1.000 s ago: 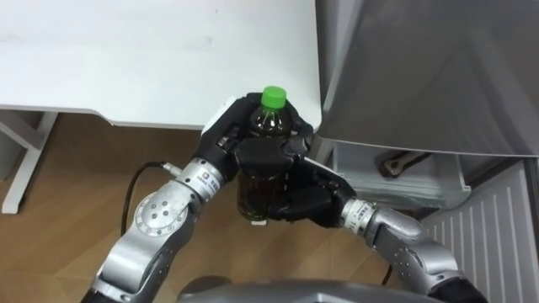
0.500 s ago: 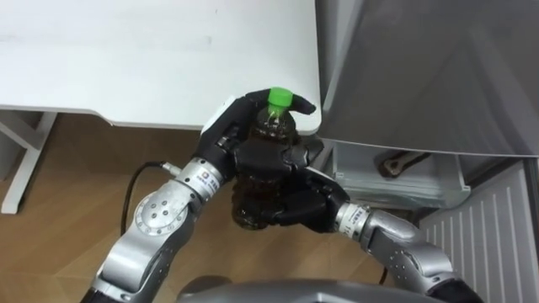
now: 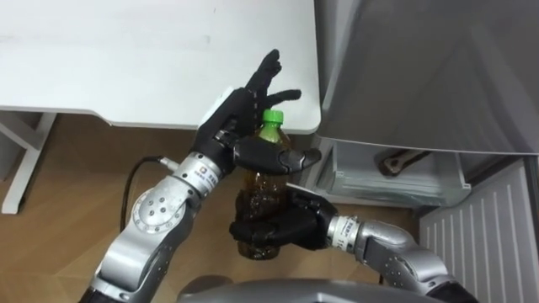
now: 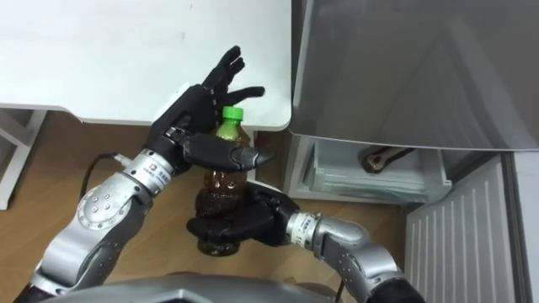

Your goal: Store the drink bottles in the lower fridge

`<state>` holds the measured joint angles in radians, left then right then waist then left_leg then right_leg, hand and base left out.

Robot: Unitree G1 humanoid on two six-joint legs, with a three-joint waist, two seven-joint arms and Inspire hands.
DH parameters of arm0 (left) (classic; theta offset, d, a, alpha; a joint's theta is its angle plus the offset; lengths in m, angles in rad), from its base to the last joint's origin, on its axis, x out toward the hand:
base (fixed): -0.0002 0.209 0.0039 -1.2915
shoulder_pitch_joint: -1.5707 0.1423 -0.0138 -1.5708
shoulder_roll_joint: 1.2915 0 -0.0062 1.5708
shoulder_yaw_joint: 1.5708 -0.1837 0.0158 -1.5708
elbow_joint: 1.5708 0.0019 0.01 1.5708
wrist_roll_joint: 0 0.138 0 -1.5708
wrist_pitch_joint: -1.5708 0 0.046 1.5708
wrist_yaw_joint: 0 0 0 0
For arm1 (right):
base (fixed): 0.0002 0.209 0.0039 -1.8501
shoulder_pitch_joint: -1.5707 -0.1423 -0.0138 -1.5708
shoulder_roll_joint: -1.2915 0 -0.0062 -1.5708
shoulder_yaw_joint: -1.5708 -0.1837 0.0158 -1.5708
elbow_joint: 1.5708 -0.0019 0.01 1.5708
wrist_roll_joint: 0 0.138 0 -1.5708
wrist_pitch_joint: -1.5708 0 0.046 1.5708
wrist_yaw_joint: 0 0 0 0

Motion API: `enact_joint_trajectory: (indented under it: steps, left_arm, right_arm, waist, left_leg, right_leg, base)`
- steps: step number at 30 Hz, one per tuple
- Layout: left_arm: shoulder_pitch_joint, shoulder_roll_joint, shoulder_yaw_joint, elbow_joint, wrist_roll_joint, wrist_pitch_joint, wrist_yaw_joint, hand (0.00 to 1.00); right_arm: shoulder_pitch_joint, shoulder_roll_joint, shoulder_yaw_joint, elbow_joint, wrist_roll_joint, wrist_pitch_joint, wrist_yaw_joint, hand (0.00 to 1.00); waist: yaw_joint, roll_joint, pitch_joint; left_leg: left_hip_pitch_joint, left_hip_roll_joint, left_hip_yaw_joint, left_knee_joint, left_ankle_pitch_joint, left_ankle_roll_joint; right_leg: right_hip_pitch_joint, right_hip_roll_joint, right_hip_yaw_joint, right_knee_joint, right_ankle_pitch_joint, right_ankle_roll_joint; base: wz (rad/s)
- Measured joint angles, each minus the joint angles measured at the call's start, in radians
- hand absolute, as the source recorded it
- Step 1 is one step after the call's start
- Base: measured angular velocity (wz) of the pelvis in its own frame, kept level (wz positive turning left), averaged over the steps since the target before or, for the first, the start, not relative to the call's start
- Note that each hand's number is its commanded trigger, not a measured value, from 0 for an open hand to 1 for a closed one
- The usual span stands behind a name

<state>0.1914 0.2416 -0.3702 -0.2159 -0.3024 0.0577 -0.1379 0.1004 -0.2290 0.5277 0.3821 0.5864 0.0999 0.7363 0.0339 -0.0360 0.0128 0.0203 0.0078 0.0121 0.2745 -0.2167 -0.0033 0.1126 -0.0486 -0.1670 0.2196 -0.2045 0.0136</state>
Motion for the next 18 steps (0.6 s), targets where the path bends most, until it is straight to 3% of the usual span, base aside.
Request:
enact_joint_trajectory:
  steps: [14, 18]
  left_arm:
    - [-0.004, -0.001, 0.006, -0.043, 0.001, -0.025, 0.000, 0.00]
    - [-0.004, -0.002, 0.009, -0.110, 0.000, -0.065, 0.001, 0.00]
  right_arm:
    - [0.000, -0.011, 0.000, 0.000, -0.017, 0.007, 0.006, 1.00]
    - [0.000, -0.012, 0.010, -0.001, -0.047, 0.008, 0.009, 1.00]
  waist:
    - [0.000, 0.014, 0.0029]
    - [0.000, 0.022, 0.0015]
  left_leg:
    - [0.008, 0.001, 0.005, -0.001, 0.000, 0.000]
    - [0.019, 0.001, 0.009, -0.008, 0.000, 0.000]
  right_leg:
    - [0.001, 0.001, 0.007, 0.003, 0.000, 0.000]
    - [0.009, 0.001, 0.012, 0.001, 0.000, 0.000]
  base:
    - [-0.01]
    - [-0.03]
